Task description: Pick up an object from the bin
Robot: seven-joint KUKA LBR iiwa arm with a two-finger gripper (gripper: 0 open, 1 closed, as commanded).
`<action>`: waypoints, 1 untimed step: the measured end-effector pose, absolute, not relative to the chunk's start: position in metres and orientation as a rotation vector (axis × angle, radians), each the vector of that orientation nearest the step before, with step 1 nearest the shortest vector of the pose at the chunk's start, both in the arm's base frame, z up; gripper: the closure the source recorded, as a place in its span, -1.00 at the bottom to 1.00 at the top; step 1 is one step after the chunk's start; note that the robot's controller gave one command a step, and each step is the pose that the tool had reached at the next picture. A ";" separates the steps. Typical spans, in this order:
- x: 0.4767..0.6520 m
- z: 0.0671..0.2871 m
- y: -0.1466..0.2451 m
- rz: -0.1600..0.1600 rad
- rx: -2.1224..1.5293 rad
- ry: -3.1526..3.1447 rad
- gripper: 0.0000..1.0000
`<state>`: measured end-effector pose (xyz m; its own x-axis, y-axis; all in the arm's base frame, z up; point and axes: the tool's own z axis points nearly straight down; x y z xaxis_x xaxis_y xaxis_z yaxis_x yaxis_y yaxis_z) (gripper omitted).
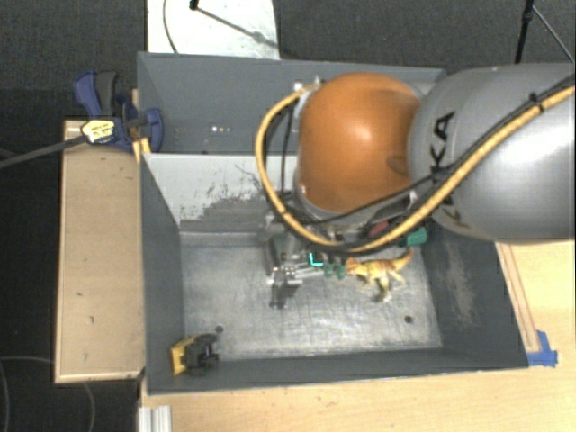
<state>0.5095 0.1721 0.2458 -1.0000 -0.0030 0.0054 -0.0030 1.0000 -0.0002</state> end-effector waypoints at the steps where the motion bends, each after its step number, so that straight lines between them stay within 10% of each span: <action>1: 0.511 0.250 0.171 -0.002 -0.003 -3.144 -1.00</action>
Offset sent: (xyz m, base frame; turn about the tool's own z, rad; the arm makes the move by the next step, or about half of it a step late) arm 0.0713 -0.0561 -0.0858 -0.0698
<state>0.5113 0.1710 0.2501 -1.0000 0.0020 -0.0027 0.0020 1.0000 0.0014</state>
